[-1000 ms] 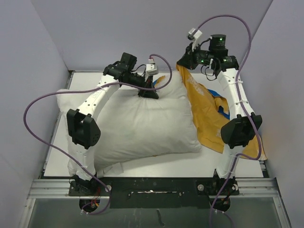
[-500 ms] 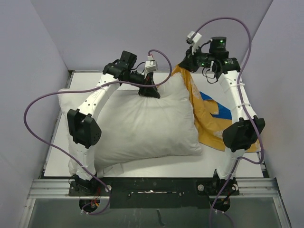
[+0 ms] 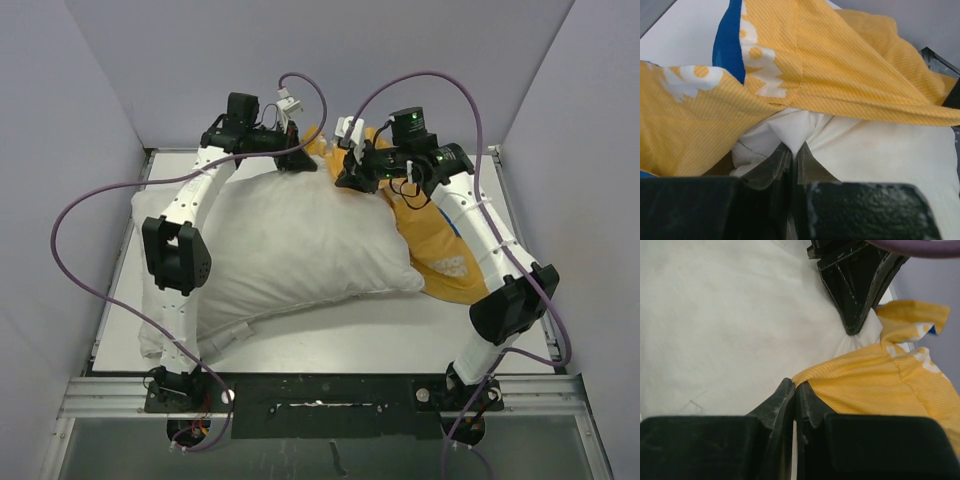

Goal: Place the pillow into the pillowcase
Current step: Stuff the pillow into the pillowcase.

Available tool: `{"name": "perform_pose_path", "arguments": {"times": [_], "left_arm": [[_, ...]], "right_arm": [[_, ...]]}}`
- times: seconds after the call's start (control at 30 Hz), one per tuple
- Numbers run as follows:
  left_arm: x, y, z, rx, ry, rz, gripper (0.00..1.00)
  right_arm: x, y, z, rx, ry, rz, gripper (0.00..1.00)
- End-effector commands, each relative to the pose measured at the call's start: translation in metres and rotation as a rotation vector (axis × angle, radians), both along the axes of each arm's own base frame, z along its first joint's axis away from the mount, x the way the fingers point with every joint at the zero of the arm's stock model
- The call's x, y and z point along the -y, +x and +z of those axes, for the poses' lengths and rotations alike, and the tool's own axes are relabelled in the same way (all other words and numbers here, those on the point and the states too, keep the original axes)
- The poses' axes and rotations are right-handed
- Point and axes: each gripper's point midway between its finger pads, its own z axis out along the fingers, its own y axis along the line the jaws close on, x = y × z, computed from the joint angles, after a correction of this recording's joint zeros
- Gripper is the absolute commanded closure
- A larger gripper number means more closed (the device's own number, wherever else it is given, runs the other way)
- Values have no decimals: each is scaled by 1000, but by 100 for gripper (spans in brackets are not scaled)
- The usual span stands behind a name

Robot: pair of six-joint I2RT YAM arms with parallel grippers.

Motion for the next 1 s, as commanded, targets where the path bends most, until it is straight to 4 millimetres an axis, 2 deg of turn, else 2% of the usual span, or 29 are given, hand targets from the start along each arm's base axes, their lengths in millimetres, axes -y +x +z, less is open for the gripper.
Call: {"name": "perform_pose_path", "arguments": {"times": [0.0,0.07,0.13,0.17,0.23,0.27,0.33,0.37,0.43,0.5,0.57,0.6,0.63,0.7,0.77,0.83,0.87,0.93,0.97], "left_arm": [[17,46,12,137,-61,111,100],[15,62,-6,123,-54,197,100],[11,76,-28,90,-19,304,97],[10,80,-35,84,-6,338,89],[4,87,-38,75,6,427,64],[1,89,-34,79,2,460,52],[-11,87,-16,103,-4,520,36],[-18,82,4,129,-16,544,31],[-33,69,28,140,-39,564,27],[-51,50,49,124,-65,575,26],[-69,29,62,85,-86,583,25],[-79,17,65,62,-93,589,25],[-86,4,61,30,-91,589,25],[-95,-22,65,26,-87,585,25],[-86,-59,71,42,-92,516,25],[-67,-100,74,125,-52,427,25],[-51,-121,74,200,-14,381,23],[-16,-165,71,410,55,267,18],[14,-200,67,532,76,160,15]], "right_arm": [[20,21,-3,-24,1,-140,100],[50,46,-15,-102,31,-261,99],[66,59,-34,-145,9,-314,91],[72,63,-44,-170,0,-326,87],[81,69,-49,-199,7,-332,76],[84,70,-46,-213,25,-324,70],[92,68,-25,-201,78,-305,55],[97,63,-11,-186,114,-283,46],[113,53,19,-135,178,-270,30],[137,42,36,-119,257,-275,18],[160,27,36,-132,336,-273,13],[170,21,29,-147,360,-292,12],[176,15,16,-169,368,-315,11],[180,2,-14,-227,351,-341,11],[179,-13,-44,-309,326,-354,11],[179,-26,-70,-373,309,-371,11],[180,-32,-85,-404,302,-390,11],[184,-37,-101,-434,308,-435,12],[185,-39,-106,-443,315,-447,12]]}}
